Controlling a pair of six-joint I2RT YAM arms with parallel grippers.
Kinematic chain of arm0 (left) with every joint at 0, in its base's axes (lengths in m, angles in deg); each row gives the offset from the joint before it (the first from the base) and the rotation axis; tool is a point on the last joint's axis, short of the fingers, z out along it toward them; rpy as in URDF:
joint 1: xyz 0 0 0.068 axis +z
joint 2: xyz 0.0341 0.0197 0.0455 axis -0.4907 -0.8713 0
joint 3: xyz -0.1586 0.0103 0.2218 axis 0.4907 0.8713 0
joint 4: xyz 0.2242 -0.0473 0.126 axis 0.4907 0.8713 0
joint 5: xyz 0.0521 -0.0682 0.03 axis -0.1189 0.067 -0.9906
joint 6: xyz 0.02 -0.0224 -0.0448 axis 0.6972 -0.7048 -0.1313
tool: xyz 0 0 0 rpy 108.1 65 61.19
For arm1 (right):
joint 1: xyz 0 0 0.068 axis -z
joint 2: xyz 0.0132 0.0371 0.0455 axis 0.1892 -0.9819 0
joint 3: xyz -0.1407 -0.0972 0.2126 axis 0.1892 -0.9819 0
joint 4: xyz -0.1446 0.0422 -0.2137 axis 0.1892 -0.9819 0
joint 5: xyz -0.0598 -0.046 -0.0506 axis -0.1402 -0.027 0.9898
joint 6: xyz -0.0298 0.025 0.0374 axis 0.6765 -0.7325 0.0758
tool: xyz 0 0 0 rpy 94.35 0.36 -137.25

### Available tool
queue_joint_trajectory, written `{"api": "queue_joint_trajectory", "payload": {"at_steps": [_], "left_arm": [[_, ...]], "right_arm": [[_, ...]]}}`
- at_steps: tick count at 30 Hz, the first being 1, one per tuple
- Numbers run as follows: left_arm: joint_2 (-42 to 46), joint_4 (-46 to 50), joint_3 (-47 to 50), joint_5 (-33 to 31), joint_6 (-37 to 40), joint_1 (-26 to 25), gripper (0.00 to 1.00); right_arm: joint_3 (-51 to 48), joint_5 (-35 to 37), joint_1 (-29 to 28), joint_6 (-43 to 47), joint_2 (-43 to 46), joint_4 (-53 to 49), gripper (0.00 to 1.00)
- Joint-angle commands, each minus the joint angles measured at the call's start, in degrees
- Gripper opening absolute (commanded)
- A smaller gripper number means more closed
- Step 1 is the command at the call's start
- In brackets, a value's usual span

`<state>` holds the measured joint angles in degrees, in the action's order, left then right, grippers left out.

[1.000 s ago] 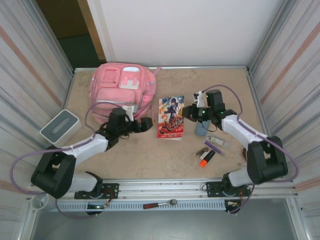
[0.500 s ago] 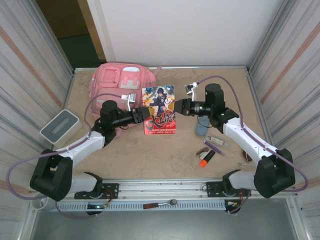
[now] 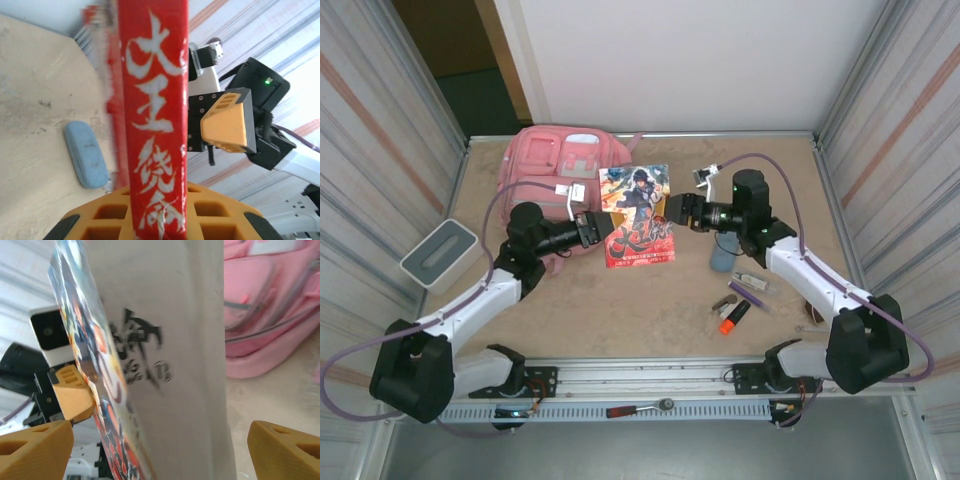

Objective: Pack the student bag

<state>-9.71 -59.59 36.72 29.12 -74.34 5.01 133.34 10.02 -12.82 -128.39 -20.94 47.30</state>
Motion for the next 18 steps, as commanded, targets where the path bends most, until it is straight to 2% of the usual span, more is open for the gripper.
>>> {"api": "queue_joint_trajectory", "payload": {"at_steps": [1, 7, 9, 10, 12, 13, 15, 16, 17, 18], "left_arm": [[2.25, -10.06, -1.26, 4.29, -1.13, -0.32, 0.00], [1.17, -19.14, -1.00, 6.73, -6.20, -0.32, 0.00], [0.89, -19.42, -0.91, 6.32, -6.72, -0.01, 0.00], [0.84, -17.73, -0.91, 5.31, -6.64, 0.38, 0.00], [0.78, -11.65, -0.96, 1.82, -6.25, 1.68, 0.00], [0.62, -8.54, -0.91, 0.24, -5.83, 2.36, 0.00], [0.04, -4.38, -0.91, -1.54, -4.94, 3.38, 0.07], [-0.27, -2.12, -1.19, -2.19, -3.74, 3.62, 0.15], [-0.46, 1.19, -1.77, -2.65, -1.84, 3.63, 0.28], [-0.56, 4.81, -2.59, -3.19, 0.58, 3.62, 0.40]], "right_arm": [[-0.15, -3.06, -2.23, -2.03, -1.02, 8.94, 0.92], [-0.30, -6.00, -3.34, -7.01, -3.40, 19.01, 0.95], [-0.57, -7.59, -3.60, -10.05, -3.74, 24.33, 0.92], [-0.76, -8.36, -3.62, -11.87, -3.81, 27.33, 0.87], [-0.94, -8.83, -3.61, -14.27, -3.61, 30.58, 0.71], [-1.03, -8.20, -3.52, -14.74, -3.29, 30.82, 0.57], [-1.42, -6.69, -3.13, -15.49, -2.70, 30.60, 0.34], [-1.51, -5.86, -2.93, -15.70, -2.40, 30.09, 0.22], [-1.48, -4.75, -2.61, -15.51, -2.07, 27.99, 0.09], [-1.22, -3.54, -2.36, -14.72, -1.67, 24.92, 0.00]]}}
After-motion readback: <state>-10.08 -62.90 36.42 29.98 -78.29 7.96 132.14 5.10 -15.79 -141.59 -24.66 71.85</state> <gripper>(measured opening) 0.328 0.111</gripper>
